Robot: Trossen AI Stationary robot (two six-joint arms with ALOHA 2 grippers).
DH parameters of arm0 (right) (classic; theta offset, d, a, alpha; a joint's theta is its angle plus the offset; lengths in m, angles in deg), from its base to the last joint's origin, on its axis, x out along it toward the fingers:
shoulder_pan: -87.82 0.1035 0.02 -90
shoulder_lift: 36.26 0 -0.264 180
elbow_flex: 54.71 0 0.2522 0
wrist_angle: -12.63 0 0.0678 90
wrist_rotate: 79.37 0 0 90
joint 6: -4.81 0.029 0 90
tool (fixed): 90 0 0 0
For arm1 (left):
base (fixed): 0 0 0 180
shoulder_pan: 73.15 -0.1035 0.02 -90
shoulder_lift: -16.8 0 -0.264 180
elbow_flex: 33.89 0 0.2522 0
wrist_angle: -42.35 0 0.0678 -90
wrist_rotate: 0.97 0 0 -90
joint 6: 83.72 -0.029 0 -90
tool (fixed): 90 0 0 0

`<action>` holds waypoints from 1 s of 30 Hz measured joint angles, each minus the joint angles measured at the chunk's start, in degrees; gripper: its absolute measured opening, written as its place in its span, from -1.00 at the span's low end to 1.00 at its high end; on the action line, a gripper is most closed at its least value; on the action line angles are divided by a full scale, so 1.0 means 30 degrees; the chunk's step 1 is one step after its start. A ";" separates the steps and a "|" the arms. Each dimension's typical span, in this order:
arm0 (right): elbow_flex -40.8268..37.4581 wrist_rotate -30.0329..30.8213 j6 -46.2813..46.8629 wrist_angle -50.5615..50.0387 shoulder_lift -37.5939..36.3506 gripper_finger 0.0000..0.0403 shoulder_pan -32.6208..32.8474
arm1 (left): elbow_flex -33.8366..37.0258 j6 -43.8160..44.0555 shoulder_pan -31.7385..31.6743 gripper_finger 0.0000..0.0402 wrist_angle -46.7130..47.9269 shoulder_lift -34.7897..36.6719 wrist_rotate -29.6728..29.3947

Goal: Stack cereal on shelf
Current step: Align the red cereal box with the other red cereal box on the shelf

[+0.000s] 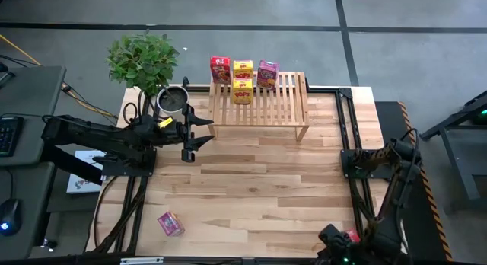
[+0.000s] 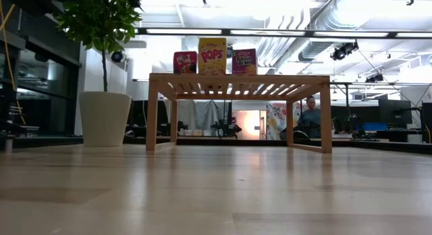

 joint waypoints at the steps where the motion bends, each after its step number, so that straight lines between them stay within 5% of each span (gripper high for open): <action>1: 0.0000 -0.0429 0.0034 -0.0111 0.0017 0.17 -0.0210 | 0.0000 -0.0218 0.0000 0.03 0.0006 0.0000 0.0007; 9: 0.0000 -0.5851 0.2642 -0.0030 0.0025 0.17 -0.1769 | 0.0000 -0.1437 0.0000 0.03 -0.0015 0.0000 0.0002; 17: 0.0000 -1.3650 0.6636 -0.1142 0.0116 0.17 -0.1863 | 0.0000 -0.0416 0.0000 0.03 -0.0026 0.0000 0.0000; 22: 0.0007 -1.4699 0.8845 -0.2778 0.0326 0.17 -0.0782 | -0.0041 -0.0134 0.0000 0.03 -0.0158 0.0058 0.0000; 30: 0.0000 -1.2098 0.7997 -0.4504 0.0886 0.17 0.0786 | -0.0335 -0.0273 -0.0007 0.03 -0.0148 0.0053 0.0001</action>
